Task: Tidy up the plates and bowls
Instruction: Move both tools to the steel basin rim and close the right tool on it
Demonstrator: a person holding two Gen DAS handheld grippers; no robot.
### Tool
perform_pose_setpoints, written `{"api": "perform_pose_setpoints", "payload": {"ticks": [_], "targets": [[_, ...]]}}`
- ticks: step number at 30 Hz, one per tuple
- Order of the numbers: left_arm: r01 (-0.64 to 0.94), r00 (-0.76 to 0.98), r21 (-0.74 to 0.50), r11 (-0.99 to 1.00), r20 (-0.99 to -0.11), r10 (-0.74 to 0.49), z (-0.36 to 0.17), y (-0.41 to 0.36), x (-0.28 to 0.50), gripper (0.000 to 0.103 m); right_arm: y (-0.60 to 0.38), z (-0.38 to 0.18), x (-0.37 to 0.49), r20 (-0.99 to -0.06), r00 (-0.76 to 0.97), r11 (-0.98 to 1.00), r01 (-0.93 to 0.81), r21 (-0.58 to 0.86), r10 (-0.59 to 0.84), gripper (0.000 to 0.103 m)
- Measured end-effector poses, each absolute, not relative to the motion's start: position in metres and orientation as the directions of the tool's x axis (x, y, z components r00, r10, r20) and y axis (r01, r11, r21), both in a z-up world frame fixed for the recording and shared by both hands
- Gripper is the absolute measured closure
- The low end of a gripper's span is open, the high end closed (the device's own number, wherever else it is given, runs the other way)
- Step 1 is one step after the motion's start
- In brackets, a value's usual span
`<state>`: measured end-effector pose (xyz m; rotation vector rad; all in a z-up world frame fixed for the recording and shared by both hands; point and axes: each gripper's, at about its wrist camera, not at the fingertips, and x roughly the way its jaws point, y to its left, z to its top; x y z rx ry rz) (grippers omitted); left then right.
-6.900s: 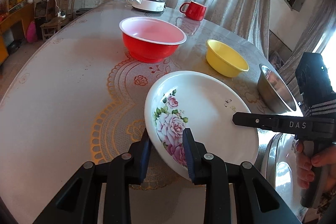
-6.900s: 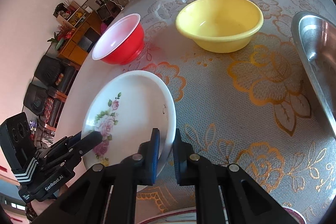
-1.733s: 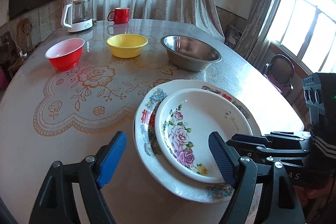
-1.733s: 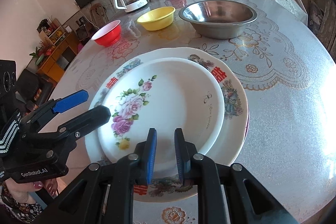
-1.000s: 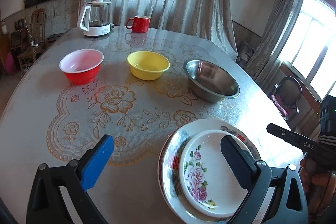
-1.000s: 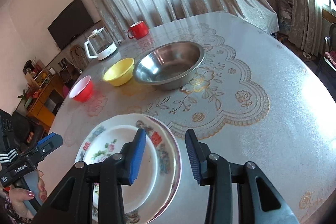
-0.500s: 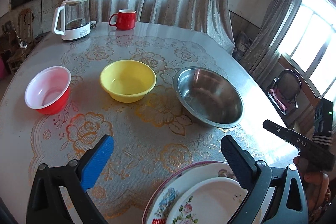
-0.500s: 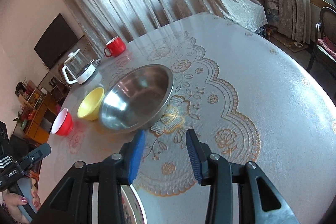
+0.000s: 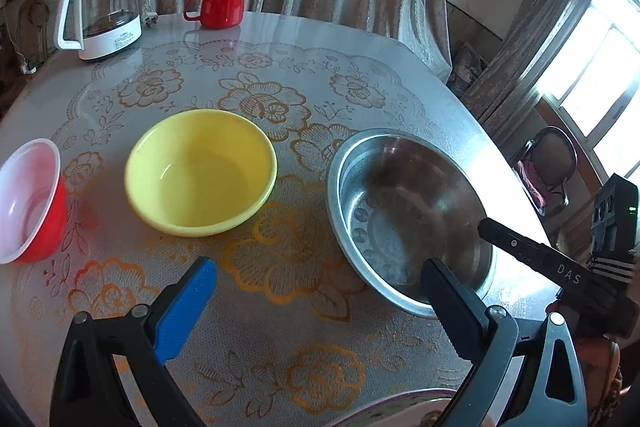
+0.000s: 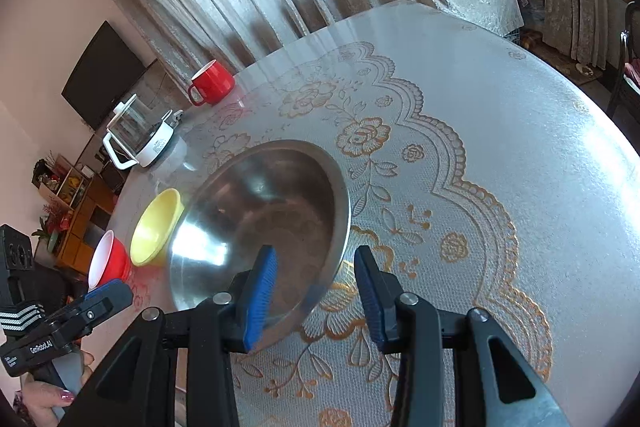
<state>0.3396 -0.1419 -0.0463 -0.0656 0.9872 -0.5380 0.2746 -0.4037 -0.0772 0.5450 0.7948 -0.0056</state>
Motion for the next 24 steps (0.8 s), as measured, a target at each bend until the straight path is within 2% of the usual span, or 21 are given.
{"api": "perform_pose_setpoints", "payload": {"ticks": [7, 11, 14, 16, 17, 19, 22, 24], "targets": [[0.449, 0.383, -0.277, 0.85, -0.799, -0.463, -0.056, -0.166, 0.353, 0.002, -0.406, -0.093, 0.296, -0.694, 0.688, 0.862, 0.203, 0.464, 0.212, 0.063], [0.485, 0.357, -0.248, 0.839, -0.819, -0.449, -0.063, -0.181, 0.357, 0.009, -0.404, -0.101, 0.301, -0.7, 0.677, 0.866, 0.189, 0.463, 0.227, 0.075], [0.496, 0.335, -0.259, 0.829, -0.823, -0.458, -0.067, -0.186, 0.361, 0.023, -0.404, -0.106, 0.302, -0.697, 0.673, 0.861, 0.179, 0.476, 0.246, 0.079], [0.498, 0.328, -0.261, 0.827, -0.826, -0.459, -0.07, -0.19, 0.364, 0.04, -0.404, -0.108, 0.302, -0.687, 0.677, 0.854, 0.167, 0.494, 0.265, 0.083], [0.499, 0.325, -0.26, 0.826, -0.828, -0.457, -0.072, -0.192, 0.365, 0.043, -0.403, -0.109, 0.303, -0.689, 0.675, 0.856, 0.166, 0.489, 0.263, 0.083], [0.502, 0.315, -0.267, 0.823, -0.83, -0.461, -0.077, -0.193, 0.367, 0.059, -0.401, -0.11, 0.304, -0.699, 0.669, 0.864, 0.168, 0.474, 0.253, 0.084], [0.506, 0.287, -0.288, 0.813, -0.832, -0.474, -0.085, -0.194, 0.368, 0.077, -0.4, -0.113, 0.305, -0.704, 0.663, 0.864, 0.174, 0.473, 0.253, 0.086], [0.518, 0.292, -0.277, 0.809, -0.832, -0.472, -0.084, -0.196, 0.363, 0.083, -0.4, -0.113, 0.303, -0.7, 0.667, 0.865, 0.166, 0.474, 0.256, 0.088]]}}
